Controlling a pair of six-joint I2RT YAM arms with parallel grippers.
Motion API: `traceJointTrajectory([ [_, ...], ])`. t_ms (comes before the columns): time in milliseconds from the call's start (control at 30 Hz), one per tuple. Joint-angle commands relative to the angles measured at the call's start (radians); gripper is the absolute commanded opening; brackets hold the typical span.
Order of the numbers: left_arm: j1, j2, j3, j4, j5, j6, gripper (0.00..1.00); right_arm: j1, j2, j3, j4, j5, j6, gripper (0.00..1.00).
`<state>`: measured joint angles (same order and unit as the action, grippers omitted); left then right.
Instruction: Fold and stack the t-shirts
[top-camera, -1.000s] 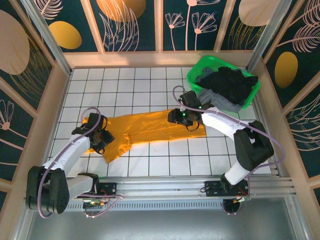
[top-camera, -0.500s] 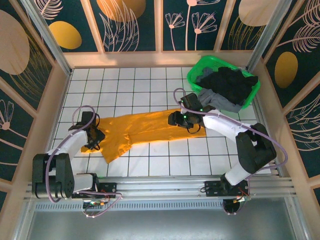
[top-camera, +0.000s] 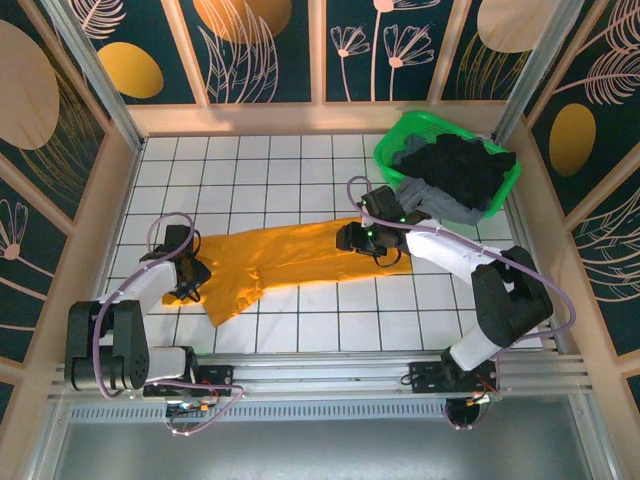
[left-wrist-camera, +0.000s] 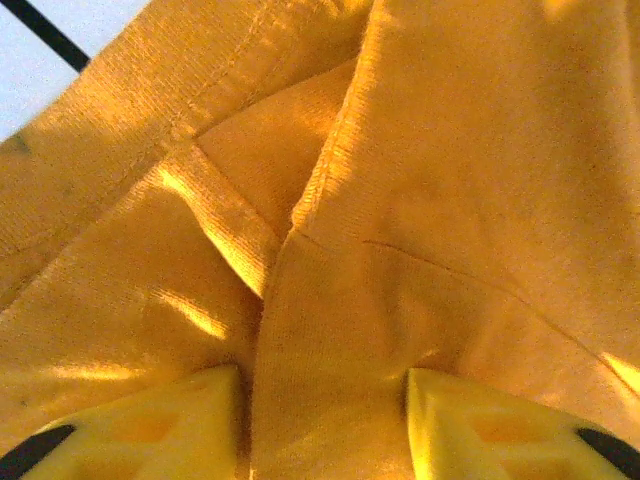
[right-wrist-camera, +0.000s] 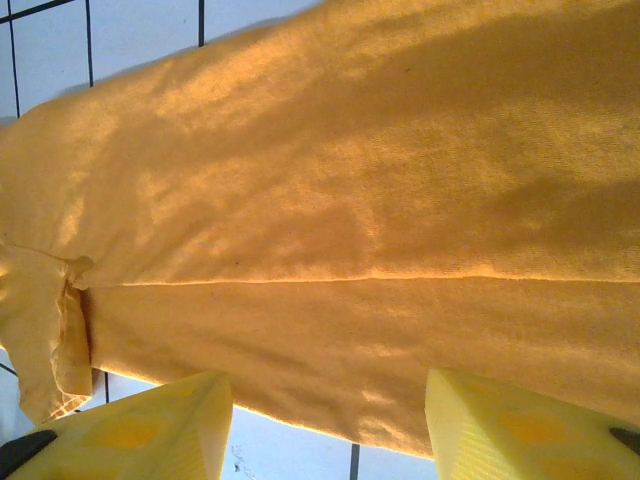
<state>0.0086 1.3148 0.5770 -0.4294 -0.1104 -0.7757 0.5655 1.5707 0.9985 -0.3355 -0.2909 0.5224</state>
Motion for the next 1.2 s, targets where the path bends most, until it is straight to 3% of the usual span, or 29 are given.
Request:
traceJointTrajectory([
  [0,0.005,-0.037,-0.01,0.029,0.044,-0.006,0.4,0.007,0.004,0.019,0.023,-0.019,-0.002,0.54],
  [567,0.005,-0.088,0.044,-0.025,0.084,0.012,0.11,0.005,0.021,0.041,0.026,-0.029,-0.005,0.54],
  [667,0.005,-0.109,0.054,-0.049,0.069,0.013,0.0,0.004,0.022,0.043,0.027,-0.034,-0.005,0.53],
  [900,0.005,-0.149,0.16,-0.156,-0.017,0.016,0.0,0.0,0.026,0.042,0.029,-0.042,-0.002,0.53],
  [1167,0.005,-0.037,0.297,-0.212,-0.018,0.055,0.0,-0.001,0.031,0.045,0.03,-0.048,-0.001,0.52],
])
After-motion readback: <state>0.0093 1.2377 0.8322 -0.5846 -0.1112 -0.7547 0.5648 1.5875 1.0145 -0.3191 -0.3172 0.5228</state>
